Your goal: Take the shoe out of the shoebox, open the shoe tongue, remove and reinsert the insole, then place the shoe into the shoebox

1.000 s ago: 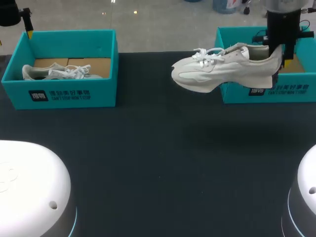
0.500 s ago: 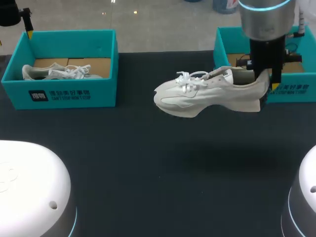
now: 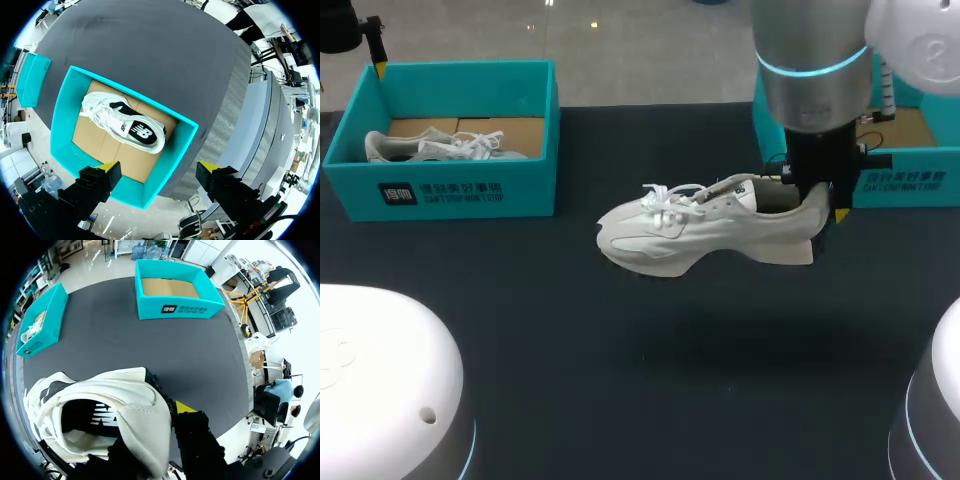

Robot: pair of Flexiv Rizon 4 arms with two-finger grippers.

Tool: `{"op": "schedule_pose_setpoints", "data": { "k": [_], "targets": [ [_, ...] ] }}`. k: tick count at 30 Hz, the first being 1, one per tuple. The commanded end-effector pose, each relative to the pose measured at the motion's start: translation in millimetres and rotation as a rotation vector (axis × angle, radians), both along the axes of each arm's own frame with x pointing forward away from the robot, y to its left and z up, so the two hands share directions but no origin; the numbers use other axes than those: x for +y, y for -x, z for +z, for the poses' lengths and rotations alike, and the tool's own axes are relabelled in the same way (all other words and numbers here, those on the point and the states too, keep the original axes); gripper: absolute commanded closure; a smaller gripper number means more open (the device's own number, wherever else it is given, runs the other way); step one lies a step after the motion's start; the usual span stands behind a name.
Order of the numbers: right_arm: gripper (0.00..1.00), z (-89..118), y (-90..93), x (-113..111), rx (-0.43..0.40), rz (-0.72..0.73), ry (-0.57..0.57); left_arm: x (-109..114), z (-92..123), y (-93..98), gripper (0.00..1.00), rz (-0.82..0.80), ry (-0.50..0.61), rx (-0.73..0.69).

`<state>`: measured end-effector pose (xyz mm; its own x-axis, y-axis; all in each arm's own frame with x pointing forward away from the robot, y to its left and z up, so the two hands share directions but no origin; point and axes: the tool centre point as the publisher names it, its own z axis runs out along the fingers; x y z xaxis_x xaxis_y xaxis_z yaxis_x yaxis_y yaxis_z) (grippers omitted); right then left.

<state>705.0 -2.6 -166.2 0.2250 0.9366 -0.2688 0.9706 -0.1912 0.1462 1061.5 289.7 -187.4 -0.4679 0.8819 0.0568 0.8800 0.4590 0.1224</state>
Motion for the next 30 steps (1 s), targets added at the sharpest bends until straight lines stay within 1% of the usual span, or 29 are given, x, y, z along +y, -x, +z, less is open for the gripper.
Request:
{"op": "schedule_pose_setpoints", "data": {
  "k": [1, 2, 3, 4, 6, 7, 15, 19, 21, 22, 25, 27, 30],
  "targets": [
    [1.00, -12.7, -3.1, 10.8, -0.015, -0.013, 0.015, -0.1, 0.2, 0.4, 0.00, 0.000, -0.002, 0.000],
    [1.00, -15.8, -3.1, 11.7, -0.016, -0.015, 0.019, -0.1, 0.2, 0.4, 0.00, 0.000, -0.002, 0.000],
    [1.00, -22.5, -3.2, 13.1, -0.036, -0.014, 0.039, -0.1, 0.2, 0.4, 0.00, 0.000, -0.002, 0.000],
    [1.00, -26.7, -2.8, 15.8, -0.058, -0.001, 0.030, -0.1, 0.2, 0.4, 0.00, 0.000, -0.002, 0.000],
    [1.00, -37.8, -3.0, 18.6, -0.081, 0.014, 0.051, -0.1, 0.2, 0.4, 0.00, 0.000, -0.002, 0.000],
    [1.00, -42.4, -2.9, 20.2, -0.085, 0.025, 0.043, -0.1, 0.2, 0.4, 0.00, 0.000, -0.002, 0.000],
    [1.00, -92.0, -8.7, 18.7, -0.013, 0.046, 0.063, -0.1, 0.2, 0.4, 0.00, 0.000, -0.002, 0.000],
    [1.00, -114.2, -15.0, 14.5, -0.008, 0.031, 0.038, -0.1, 0.2, 0.4, 0.00, 0.000, -0.002, 0.000],
    [1.00, -127.7, -18.5, 11.8, 0.010, 0.023, 0.026, -0.1, 0.2, 0.4, 0.00, 0.000, -0.002, 0.000],
    [1.00, -131.6, -19.4, 11.3, 0.008, 0.024, 0.031, -0.1, 0.2, 0.4, 0.00, 0.000, -0.002, 0.000],
    [1.00, -153.8, -22.9, 9.6, 0.011, 0.037, 0.049, -0.1, 0.2, 0.4, 0.00, 0.000, -0.002, 0.000],
    [1.00, -163.9, -23.6, 9.1, 0.030, 0.036, 0.036, -0.1, 0.2, 0.4, 0.00, 0.000, -0.002, 0.000],
    [1.00, -172.8, -22.5, 11.8, 0.043, 0.040, 0.029, -0.1, 0.2, 0.4, 0.00, 0.000, -0.002, 0.000]
  ]
}}
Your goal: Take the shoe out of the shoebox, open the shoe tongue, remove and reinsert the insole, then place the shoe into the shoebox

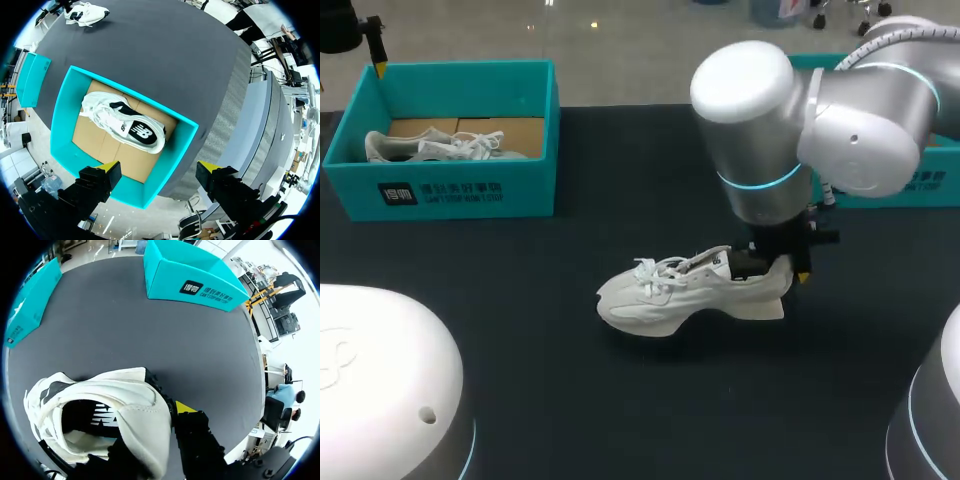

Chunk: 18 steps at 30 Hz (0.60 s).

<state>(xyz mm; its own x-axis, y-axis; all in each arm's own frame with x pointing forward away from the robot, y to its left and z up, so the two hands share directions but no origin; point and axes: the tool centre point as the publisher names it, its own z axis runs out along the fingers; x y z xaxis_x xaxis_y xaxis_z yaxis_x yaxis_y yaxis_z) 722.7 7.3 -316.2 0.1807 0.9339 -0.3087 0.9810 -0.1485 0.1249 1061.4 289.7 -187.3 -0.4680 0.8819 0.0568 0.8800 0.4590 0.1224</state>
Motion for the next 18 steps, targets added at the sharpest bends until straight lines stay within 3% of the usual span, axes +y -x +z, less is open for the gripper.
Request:
{"op": "schedule_pose_setpoints", "data": {
  "k": [1, 18],
  "targets": [
    [1.00, -25.3, -4.3, 3.4, 0.019, 0.002, -0.009, -0.1, 0.2, 0.4, 0.00, 0.000, -0.002, 0.000],
    [1.00, -61.0, 0.3, 31.3, 0.063, 0.025, -0.076, -0.1, 0.2, 0.4, 0.00, 0.000, -0.002, 0.000]
  ]
}}
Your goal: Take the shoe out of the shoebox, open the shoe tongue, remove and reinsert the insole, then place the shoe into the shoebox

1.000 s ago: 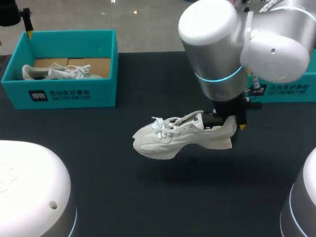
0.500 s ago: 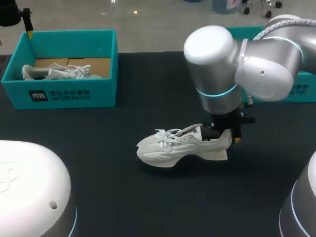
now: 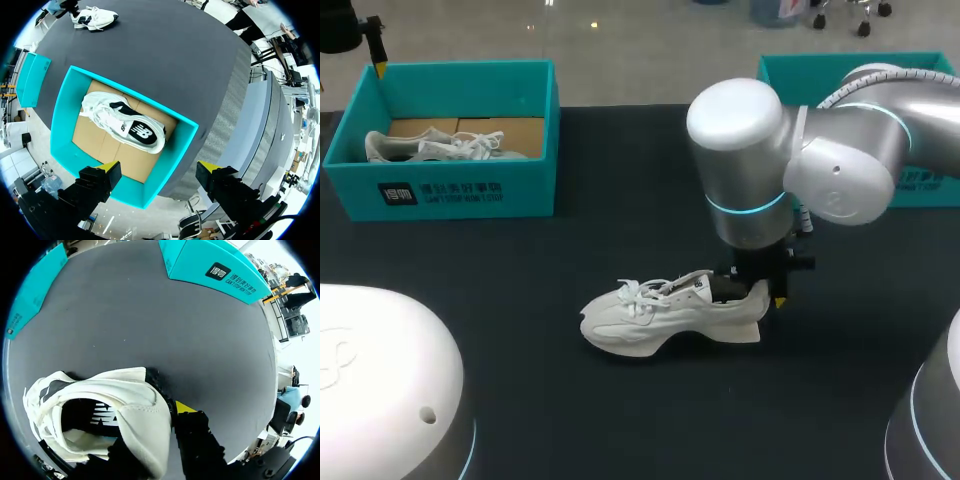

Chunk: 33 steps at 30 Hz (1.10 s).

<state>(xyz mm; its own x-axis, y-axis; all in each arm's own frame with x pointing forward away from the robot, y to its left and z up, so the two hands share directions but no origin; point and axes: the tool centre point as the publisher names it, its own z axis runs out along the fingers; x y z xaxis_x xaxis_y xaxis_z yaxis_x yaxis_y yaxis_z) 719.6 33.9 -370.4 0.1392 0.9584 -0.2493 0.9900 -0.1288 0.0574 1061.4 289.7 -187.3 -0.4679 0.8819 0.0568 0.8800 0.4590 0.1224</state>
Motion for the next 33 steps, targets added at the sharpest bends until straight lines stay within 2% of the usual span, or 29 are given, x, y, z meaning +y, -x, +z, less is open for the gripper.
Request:
{"op": "schedule_pose_setpoints", "data": {
  "k": [1, 6, 7, 8, 10, 11, 12, 13, 19, 24, 29, 33],
  "targets": [
    [1.00, -8.2, -2.7, 6.3, 0.004, 0.000, -0.003, -0.1, 0.2, 0.4, 0.00, 0.000, -0.002, 0.000],
    [1.00, -17.2, -2.8, 8.5, 0.002, -0.005, 0.002, -0.1, 0.2, 0.4, 0.00, 0.000, -0.002, 0.000],
    [0.93, -17.9, -2.8, 8.5, 0.003, -0.008, 0.001, -0.1, 0.2, 0.4, 0.00, 0.000, -0.002, 0.000],
    [0.75, -19.1, -2.7, 8.7, 0.004, -0.009, 0.000, -0.1, 0.2, 0.4, 0.00, 0.000, -0.002, 0.000],
    [0.64, -18.6, -2.2, 9.7, 0.006, -0.012, -0.003, -0.1, 0.2, 0.4, 0.00, 0.000, -0.002, 0.000],
    [0.51, -15.6, -1.5, 10.6, 0.003, -0.012, -0.006, -0.1, 0.2, 0.4, 0.00, 0.000, -0.002, 0.000],
    [0.17, -13.0, -1.3, 10.7, -0.001, -0.011, -0.008, -0.1, 0.2, 0.4, 0.00, 0.000, -0.002, 0.000],
    [0.00, -9.4, -1.0, 10.9, -0.006, -0.010, -0.010, -0.1, 0.2, 0.4, 0.00, 0.000, -0.002, 0.000],
    [0.00, 24.1, 2.2, 11.8, -0.052, 0.009, -0.031, -0.1, 0.2, 0.4, 0.00, 0.000, -0.002, 0.000],
    [0.00, 59.7, 5.4, 15.2, -0.103, 0.083, -0.082, -0.1, 0.2, 0.4, 0.00, 0.000, -0.002, 0.000],
    [0.00, 100.0, 5.0, 22.7, -0.162, 0.291, -0.231, -0.1, 0.2, 0.4, 0.00, 0.000, -0.002, 0.000],
    [0.00, 127.6, 4.1, 32.7, -0.208, 0.573, -0.271, -0.1, 0.2, 0.4, 0.00, 0.000, -0.002, 0.000]
  ]
}}
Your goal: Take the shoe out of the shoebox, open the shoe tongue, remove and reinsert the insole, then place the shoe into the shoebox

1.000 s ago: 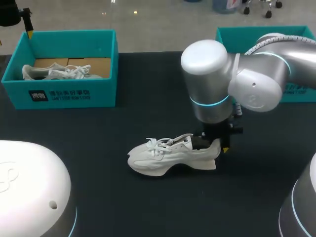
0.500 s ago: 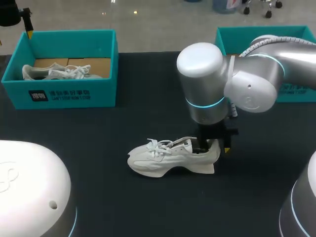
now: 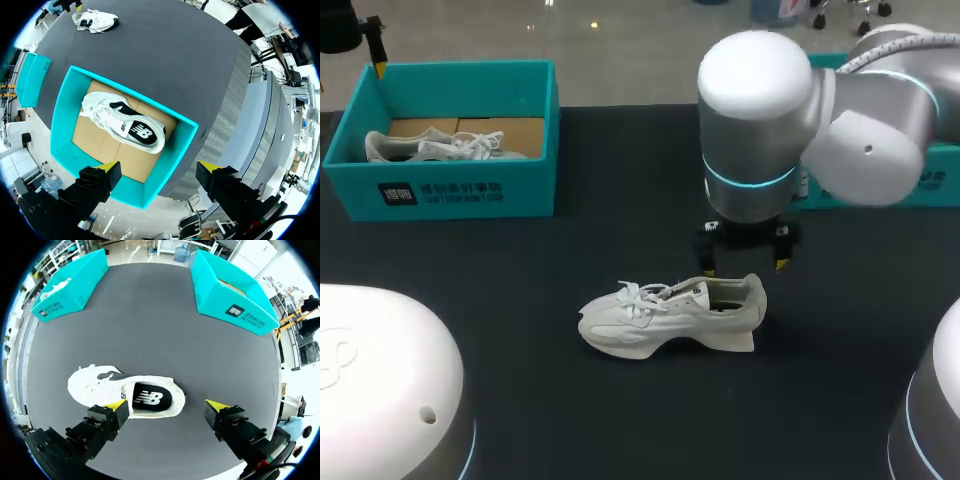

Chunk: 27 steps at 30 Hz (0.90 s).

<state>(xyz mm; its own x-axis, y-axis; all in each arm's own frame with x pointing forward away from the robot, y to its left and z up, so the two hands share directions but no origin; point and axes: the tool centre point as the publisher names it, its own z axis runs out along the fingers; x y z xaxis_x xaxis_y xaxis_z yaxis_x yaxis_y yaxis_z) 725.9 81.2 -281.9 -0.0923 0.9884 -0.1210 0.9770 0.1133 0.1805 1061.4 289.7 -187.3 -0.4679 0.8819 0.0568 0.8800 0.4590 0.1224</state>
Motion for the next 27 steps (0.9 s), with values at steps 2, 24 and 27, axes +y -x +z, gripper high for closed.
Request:
{"op": "schedule_pose_setpoints", "data": {
  "k": [2, 24, 27],
  "targets": [
    [0.00, 49.2, 10.8, -9.6, -0.112, 0.429, -0.127, -0.1, 0.2, 0.4, 0.00, 0.000, -0.002, 0.000],
    [0.00, 58.0, -0.9, -9.2, -0.239, 0.482, -0.097, -0.1, 0.2, 0.4, 0.00, 0.000, -0.002, 0.000],
    [0.00, 62.7, -2.1, -13.9, -0.302, 0.831, -0.149, -0.1, 0.2, 0.4, 0.00, 0.000, -0.002, 0.000]
  ]
}}
